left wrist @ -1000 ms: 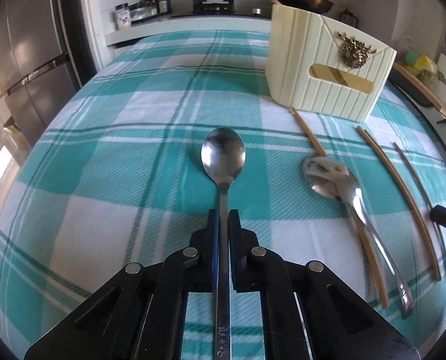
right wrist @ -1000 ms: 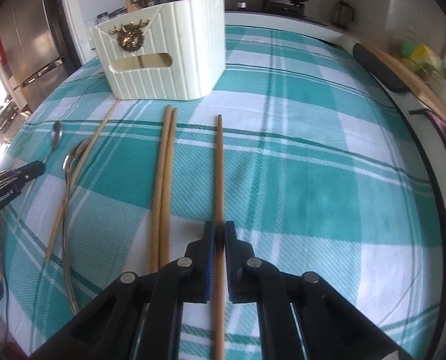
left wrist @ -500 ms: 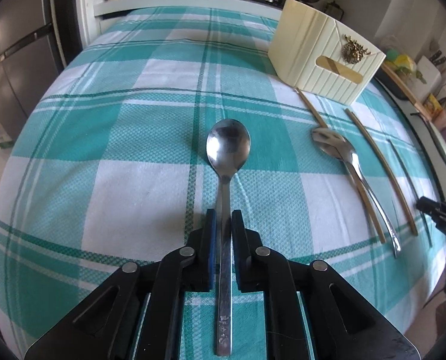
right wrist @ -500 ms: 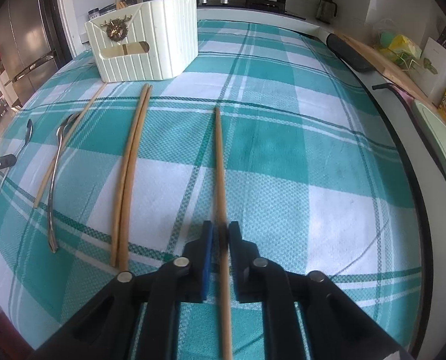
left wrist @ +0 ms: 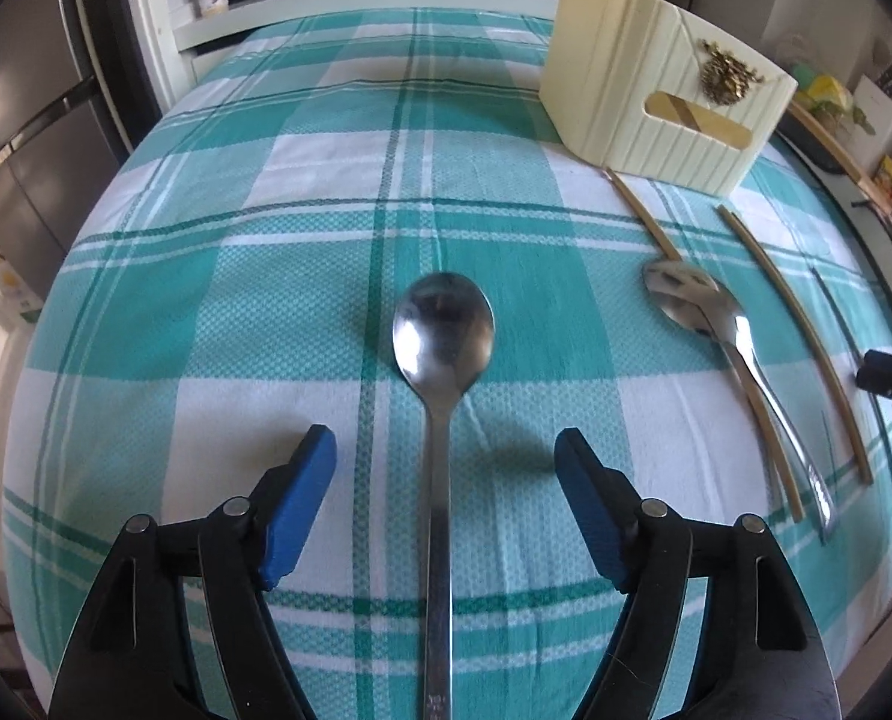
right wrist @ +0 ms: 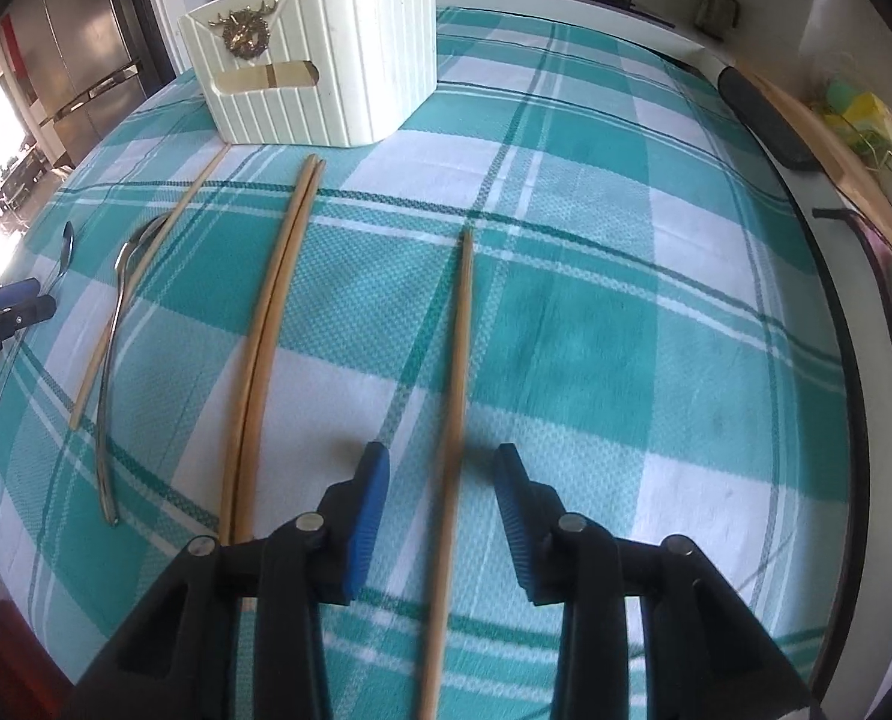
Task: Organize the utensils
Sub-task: 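Lift the spoon with the left gripper toward the caddy while the right gripper carries its chopstick there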
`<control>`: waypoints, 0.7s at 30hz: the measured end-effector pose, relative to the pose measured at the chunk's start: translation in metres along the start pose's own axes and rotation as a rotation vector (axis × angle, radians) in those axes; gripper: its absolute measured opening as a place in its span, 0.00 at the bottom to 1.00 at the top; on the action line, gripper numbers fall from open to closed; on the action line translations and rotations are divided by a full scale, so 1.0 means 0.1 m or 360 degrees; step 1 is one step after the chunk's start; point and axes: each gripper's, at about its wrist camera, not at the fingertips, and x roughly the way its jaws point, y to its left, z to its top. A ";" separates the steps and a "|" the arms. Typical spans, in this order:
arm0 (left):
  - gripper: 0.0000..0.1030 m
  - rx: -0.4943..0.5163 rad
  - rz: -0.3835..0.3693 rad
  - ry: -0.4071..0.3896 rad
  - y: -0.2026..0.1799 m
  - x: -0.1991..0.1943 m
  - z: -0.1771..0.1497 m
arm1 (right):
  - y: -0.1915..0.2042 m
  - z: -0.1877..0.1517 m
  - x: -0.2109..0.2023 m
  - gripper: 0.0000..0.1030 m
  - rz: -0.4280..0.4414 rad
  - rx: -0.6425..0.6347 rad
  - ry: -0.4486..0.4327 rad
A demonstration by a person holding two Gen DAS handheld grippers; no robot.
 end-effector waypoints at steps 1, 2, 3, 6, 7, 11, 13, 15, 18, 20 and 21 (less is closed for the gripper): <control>0.73 -0.0023 -0.0007 0.0008 0.02 0.02 0.05 | 0.01 0.04 0.02 0.36 -0.0001 -0.0012 -0.0004; 0.73 -0.0036 -0.0010 0.0013 0.02 0.04 0.08 | 0.00 0.07 0.03 0.36 -0.0003 -0.0018 -0.0010; 0.72 -0.0048 -0.0011 0.0015 0.03 0.06 0.13 | 0.00 0.11 0.06 0.36 -0.0007 -0.0020 -0.0013; 0.61 -0.0049 0.0019 0.0015 0.01 0.13 0.26 | -0.01 0.25 0.11 0.36 -0.0002 -0.0014 -0.0035; 0.52 -0.0039 0.0034 0.0008 -0.01 0.14 0.28 | -0.02 0.29 0.13 0.36 0.0004 -0.0004 -0.0038; 0.35 -0.0039 0.0038 -0.0020 0.00 0.18 0.36 | -0.10 0.46 0.22 0.14 0.0026 0.0058 -0.0074; 0.35 -0.0057 0.0009 -0.0033 0.03 0.16 0.36 | -0.16 0.52 0.25 0.06 0.0051 0.0112 -0.0072; 0.35 -0.0066 -0.0018 -0.0060 0.04 0.10 0.35 | -0.19 0.54 0.25 0.06 0.0069 0.0157 -0.0086; 0.35 -0.0033 -0.0030 -0.0170 -0.01 -0.17 0.31 | -0.20 0.49 0.07 0.06 0.0131 0.0202 -0.0185; 0.35 0.0000 -0.0049 -0.0252 -0.06 -0.39 0.30 | -0.22 0.45 -0.10 0.06 0.0161 0.0224 -0.0265; 0.35 0.0012 -0.0060 -0.0282 -0.08 -0.48 0.29 | -0.22 0.42 -0.23 0.06 0.0177 0.0235 -0.0320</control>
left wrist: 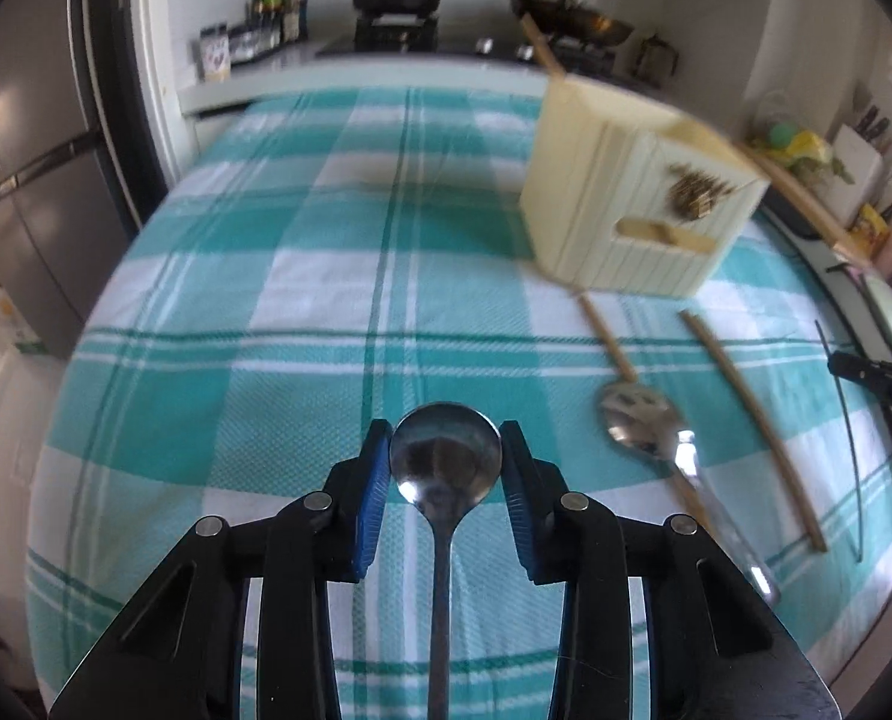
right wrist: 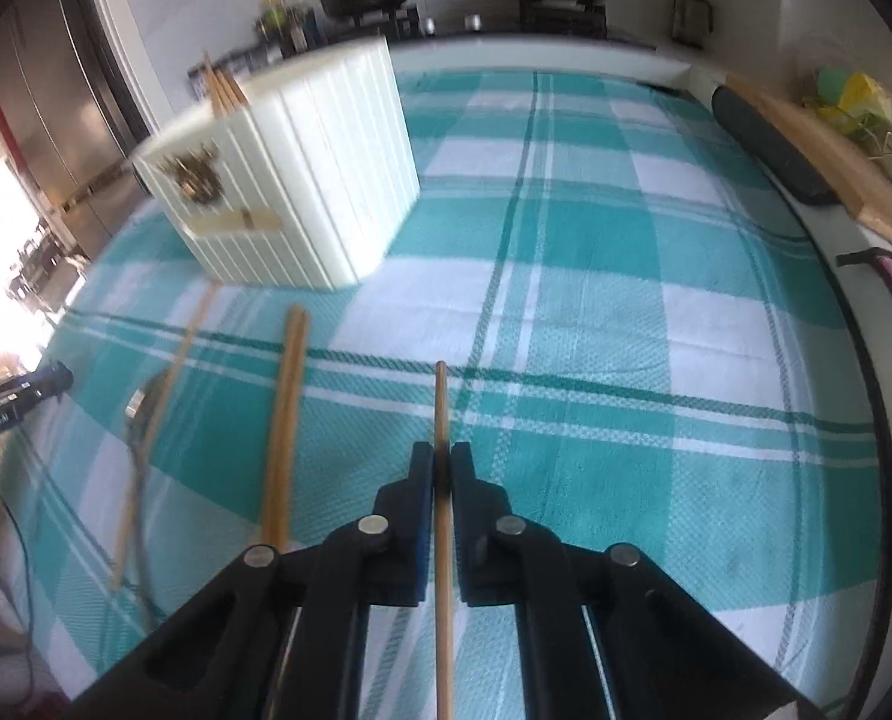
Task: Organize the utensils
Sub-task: 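Lift the spoon with the left gripper toward the caddy while the right gripper carries its chopstick there, then lower the spoon into the caddy and open the left gripper while the right gripper releases its chopstick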
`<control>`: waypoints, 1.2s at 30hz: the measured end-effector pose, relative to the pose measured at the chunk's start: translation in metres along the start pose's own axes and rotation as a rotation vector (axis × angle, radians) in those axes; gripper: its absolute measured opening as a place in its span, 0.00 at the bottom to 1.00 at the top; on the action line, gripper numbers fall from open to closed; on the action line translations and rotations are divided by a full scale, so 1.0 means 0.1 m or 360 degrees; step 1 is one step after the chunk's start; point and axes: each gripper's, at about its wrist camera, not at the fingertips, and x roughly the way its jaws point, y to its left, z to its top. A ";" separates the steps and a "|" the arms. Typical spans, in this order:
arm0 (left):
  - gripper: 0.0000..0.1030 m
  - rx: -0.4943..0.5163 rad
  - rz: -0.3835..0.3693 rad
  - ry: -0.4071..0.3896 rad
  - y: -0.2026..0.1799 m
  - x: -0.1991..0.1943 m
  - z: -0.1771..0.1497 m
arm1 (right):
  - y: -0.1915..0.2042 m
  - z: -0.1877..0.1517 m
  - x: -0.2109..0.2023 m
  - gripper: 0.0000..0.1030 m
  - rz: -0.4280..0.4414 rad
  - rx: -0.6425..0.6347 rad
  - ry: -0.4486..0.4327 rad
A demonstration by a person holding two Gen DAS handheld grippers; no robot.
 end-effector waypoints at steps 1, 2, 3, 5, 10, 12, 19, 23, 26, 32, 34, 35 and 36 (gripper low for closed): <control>0.35 0.0016 -0.0013 -0.0037 -0.03 -0.11 0.00 | 0.01 -0.01 -0.15 0.06 0.0024 0.0012 -0.0055; 0.35 0.0036 -0.0031 -0.0082 -0.08 -0.25 0.01 | 0.01 -0.02 -0.26 0.06 0.0041 0.0020 -0.0092; 0.35 0.0049 -0.0048 -0.0113 -0.10 -0.35 0.01 | 0.03 -0.04 -0.43 0.06 0.0057 0.0030 -0.0152; 0.35 0.0065 -0.0082 -0.0171 -0.14 -0.53 0.00 | 0.06 -0.09 -0.71 0.06 0.0061 0.0024 -0.0251; 0.35 0.0065 -0.0161 -0.0291 -0.20 -0.93 -0.02 | 0.16 -0.24 -1.26 0.06 0.0056 0.0005 -0.0450; 0.35 0.0062 -0.0187 -0.0318 -0.22 -1.05 -0.02 | 0.22 -0.32 -1.44 0.06 0.0047 -0.0013 -0.0521; 0.35 0.0062 -0.0257 -0.0378 -0.27 -1.28 0.07 | 0.40 -0.40 -1.72 0.06 0.0032 -0.0076 -0.0691; 0.35 0.0065 -0.0300 -0.0380 -0.29 -1.34 0.17 | 0.47 -0.31 -1.80 0.06 0.0047 -0.0089 -0.0745; 0.35 0.0060 -0.0342 -0.0379 -0.28 -1.37 0.29 | 0.51 -0.17 -1.85 0.06 0.0056 -0.0105 -0.0786; 0.35 0.0050 -0.0409 -0.0456 -0.25 -1.52 0.83 | 0.64 0.28 -1.92 0.06 0.0045 -0.0209 -0.0865; 0.35 0.0054 -0.0404 -0.0494 -0.25 -1.55 1.03 | 0.68 0.49 -1.93 0.06 0.0040 -0.0245 -0.0902; 0.35 0.0054 -0.0395 -0.0523 -0.27 -1.56 1.18 | 0.71 0.58 -1.92 0.06 0.0039 -0.0259 -0.0912; 0.35 0.0053 -0.0391 -0.0542 -0.27 -1.56 1.27 | 0.73 0.70 -1.91 0.06 0.0037 -0.0272 -0.0927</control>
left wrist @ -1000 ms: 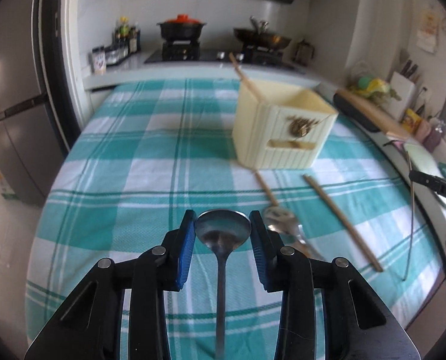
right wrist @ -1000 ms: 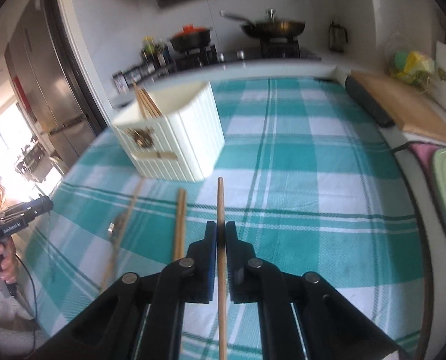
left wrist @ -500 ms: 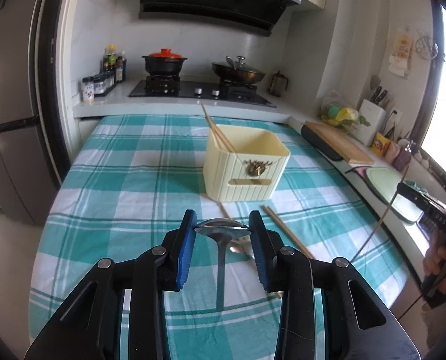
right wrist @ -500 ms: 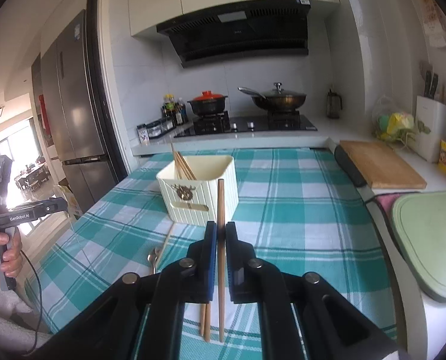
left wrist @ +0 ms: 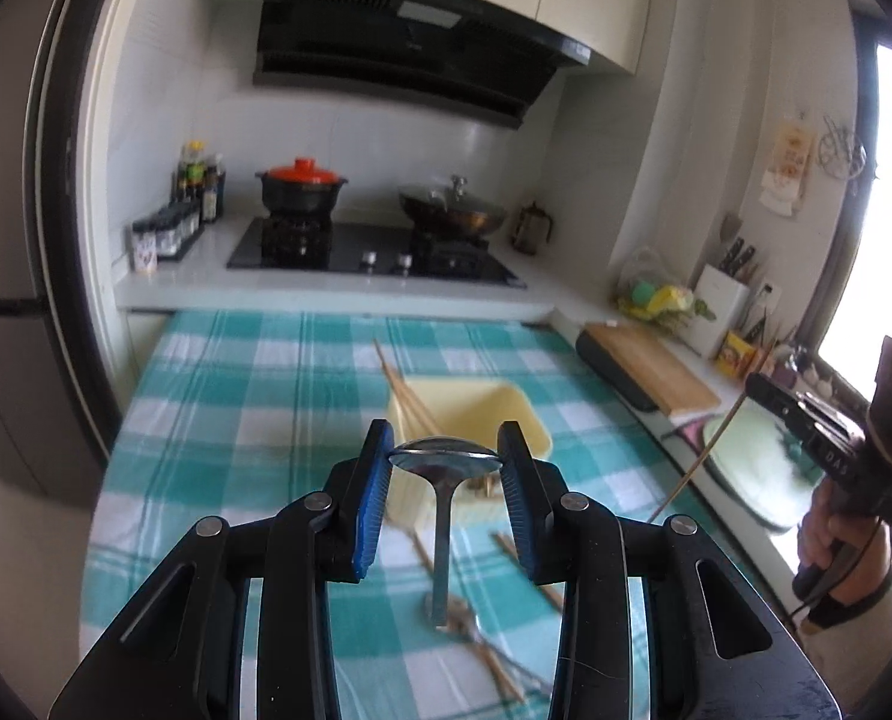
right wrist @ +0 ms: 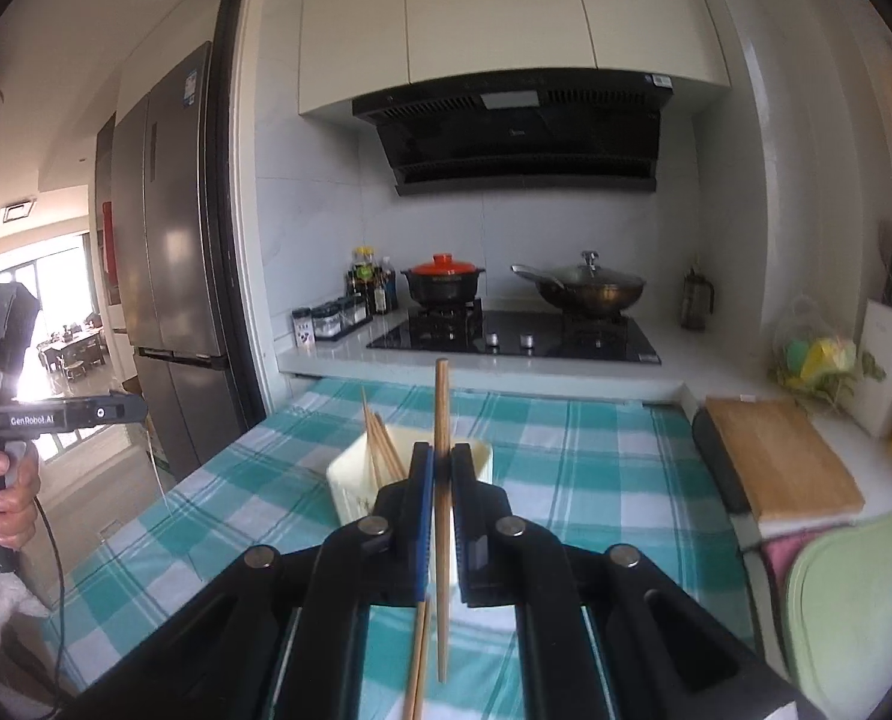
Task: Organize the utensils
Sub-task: 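Lower the spoon into the caddy and open the left gripper while the right gripper releases its chopstick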
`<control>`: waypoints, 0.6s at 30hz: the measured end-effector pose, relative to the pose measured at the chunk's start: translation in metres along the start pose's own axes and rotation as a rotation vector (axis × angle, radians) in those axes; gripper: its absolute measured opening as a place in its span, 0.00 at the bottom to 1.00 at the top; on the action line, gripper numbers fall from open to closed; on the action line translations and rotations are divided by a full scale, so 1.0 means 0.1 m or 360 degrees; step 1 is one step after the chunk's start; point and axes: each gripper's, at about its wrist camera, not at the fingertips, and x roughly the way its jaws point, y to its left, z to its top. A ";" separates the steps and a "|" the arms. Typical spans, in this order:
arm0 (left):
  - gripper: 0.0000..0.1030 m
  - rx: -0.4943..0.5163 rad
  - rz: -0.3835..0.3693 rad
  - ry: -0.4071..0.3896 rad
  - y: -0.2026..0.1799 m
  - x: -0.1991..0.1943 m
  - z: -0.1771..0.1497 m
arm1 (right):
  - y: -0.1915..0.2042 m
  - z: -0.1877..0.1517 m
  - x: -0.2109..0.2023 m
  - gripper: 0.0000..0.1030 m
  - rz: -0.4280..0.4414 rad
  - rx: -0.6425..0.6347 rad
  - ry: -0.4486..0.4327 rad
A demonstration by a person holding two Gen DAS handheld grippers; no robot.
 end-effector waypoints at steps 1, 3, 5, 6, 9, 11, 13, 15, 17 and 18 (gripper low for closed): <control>0.35 0.0004 0.0002 -0.0023 -0.01 0.05 0.11 | 0.00 0.10 0.09 0.06 -0.0004 -0.0007 -0.0020; 0.35 0.0007 0.0013 -0.0075 -0.03 0.16 0.32 | -0.01 0.27 0.23 0.06 -0.0005 -0.0005 -0.0052; 0.35 0.0014 0.0027 -0.0125 -0.05 0.31 0.50 | -0.01 0.43 0.39 0.06 -0.0012 -0.0003 -0.0114; 0.35 0.0015 0.0040 -0.0151 -0.06 0.42 0.58 | -0.01 0.50 0.46 0.06 -0.0012 -0.0005 -0.0143; 0.35 0.0009 0.0084 -0.0168 -0.07 0.75 0.70 | 0.01 0.61 0.68 0.06 -0.0016 -0.0024 -0.0214; 0.35 0.0001 0.0111 -0.0140 -0.06 1.04 0.72 | 0.02 0.62 0.88 0.06 -0.0017 -0.0033 -0.0227; 0.35 -0.0005 0.0135 -0.0087 -0.03 1.31 0.70 | 0.01 0.57 1.09 0.06 -0.0003 -0.0041 -0.0195; 0.35 -0.0014 0.0152 -0.0003 -0.01 1.55 0.64 | 0.01 0.51 1.31 0.06 0.0000 -0.0059 -0.0131; 0.35 -0.0024 0.0156 0.0118 0.04 1.82 0.53 | -0.01 0.40 1.56 0.06 0.0018 -0.0058 -0.0012; 0.35 -0.0027 0.0160 0.0168 0.05 1.91 0.48 | -0.02 0.36 1.66 0.06 0.0027 -0.0051 0.0043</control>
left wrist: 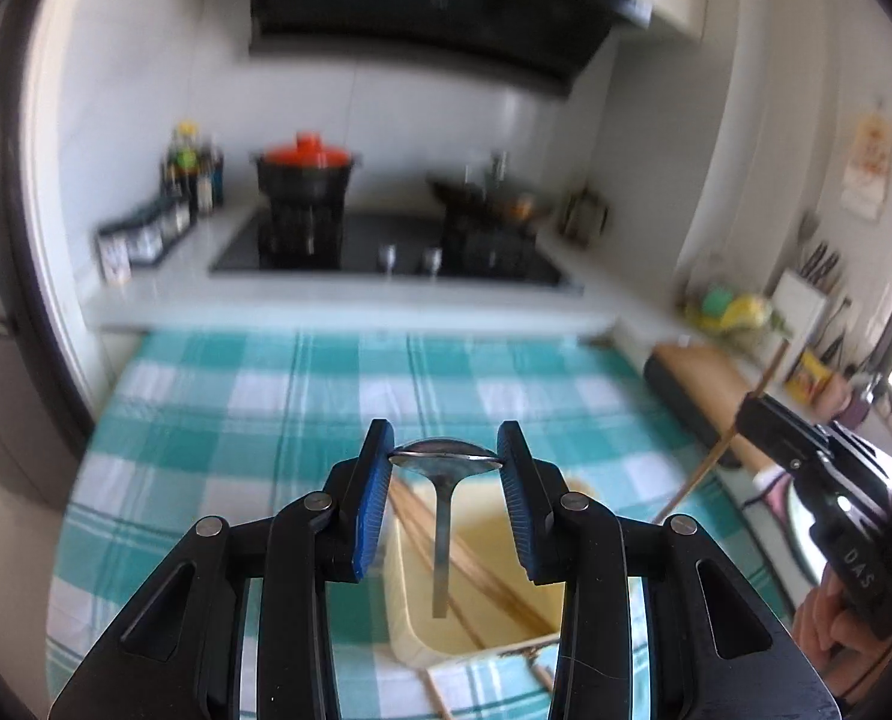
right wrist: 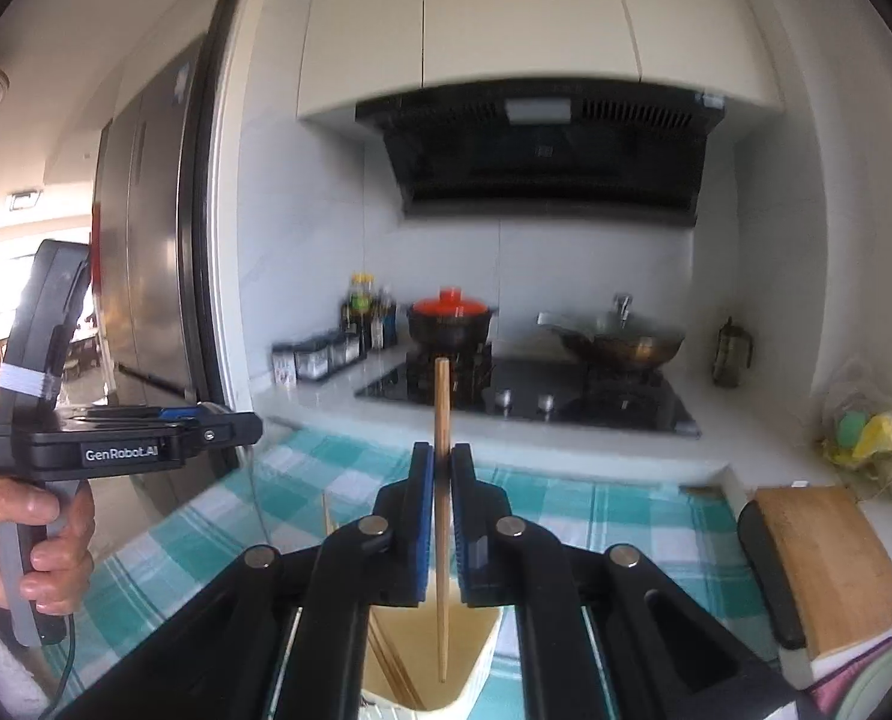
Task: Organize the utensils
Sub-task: 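Lower the spoon into the caddy and open the left gripper while the right gripper releases its chopstick, then move the open left gripper to the second silver spoon while the right gripper returns to the chopsticks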
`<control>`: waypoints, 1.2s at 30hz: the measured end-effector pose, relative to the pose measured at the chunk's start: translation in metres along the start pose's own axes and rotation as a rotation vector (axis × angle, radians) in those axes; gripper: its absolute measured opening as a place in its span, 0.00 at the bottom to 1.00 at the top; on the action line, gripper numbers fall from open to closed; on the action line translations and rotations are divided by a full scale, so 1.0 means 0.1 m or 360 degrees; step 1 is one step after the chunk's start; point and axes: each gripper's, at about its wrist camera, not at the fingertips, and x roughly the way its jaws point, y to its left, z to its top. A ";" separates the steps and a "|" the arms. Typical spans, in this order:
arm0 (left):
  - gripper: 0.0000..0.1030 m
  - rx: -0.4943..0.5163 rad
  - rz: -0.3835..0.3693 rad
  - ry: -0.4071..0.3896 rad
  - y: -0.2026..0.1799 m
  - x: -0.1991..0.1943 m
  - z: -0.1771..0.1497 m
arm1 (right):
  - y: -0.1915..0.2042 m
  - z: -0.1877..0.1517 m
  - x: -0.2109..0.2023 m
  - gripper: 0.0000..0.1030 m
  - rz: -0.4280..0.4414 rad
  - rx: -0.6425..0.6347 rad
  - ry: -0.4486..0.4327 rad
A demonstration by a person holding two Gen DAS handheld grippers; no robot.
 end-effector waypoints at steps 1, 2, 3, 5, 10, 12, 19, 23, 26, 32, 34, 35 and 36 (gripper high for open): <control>0.35 -0.0002 0.0003 0.0043 0.00 0.08 -0.04 | -0.01 -0.05 0.10 0.06 0.0016 0.0013 0.0057; 0.35 -0.0008 0.0005 0.0093 0.02 0.19 -0.08 | -0.03 -0.12 0.23 0.06 0.0027 0.0033 0.0134; 0.35 -0.0016 0.0009 0.0128 0.03 0.28 -0.12 | -0.05 -0.18 0.33 0.06 0.0028 0.0050 0.0188; 0.35 -0.0041 0.0024 0.0197 0.06 0.46 -0.20 | -0.07 -0.27 0.48 0.06 0.0040 0.0083 0.0266; 0.42 -0.0164 0.0018 0.0315 0.16 0.48 -0.20 | -0.11 -0.36 0.61 0.34 0.0017 0.0138 0.0368; 0.59 -0.0146 0.0013 0.0272 0.19 0.21 -0.17 | -0.15 -0.28 0.38 0.44 0.0021 0.0162 0.0293; 0.86 0.0057 0.0117 0.0287 0.39 -0.76 -0.93 | -0.23 -0.61 -0.59 0.61 -0.0142 -0.0021 0.0364; 0.86 0.0011 0.0188 0.0405 0.44 -0.91 -1.92 | -0.30 -1.66 -1.01 0.62 -0.0329 -0.0033 0.0620; 0.84 -0.0122 0.0146 0.0510 0.35 -0.86 -2.46 | -0.30 -2.35 -1.24 0.62 -0.0435 0.0054 0.0800; 0.84 -0.0192 0.0140 0.0523 0.19 -0.81 -2.69 | 0.16 -2.54 -1.43 0.58 -0.0185 0.0119 0.0784; 0.84 -0.0204 0.0156 0.0502 0.20 -0.82 -2.67 | 0.46 -2.48 -1.35 0.51 0.0008 0.0081 0.0785; 0.84 -0.0206 0.0158 0.0492 0.20 -0.84 -2.67 | 0.62 -2.44 -1.26 0.44 0.0122 0.0063 0.0795; 0.84 -0.0205 0.0154 0.0491 0.19 -0.86 -2.68 | 0.76 -2.41 -1.16 0.40 0.0194 0.0040 0.0808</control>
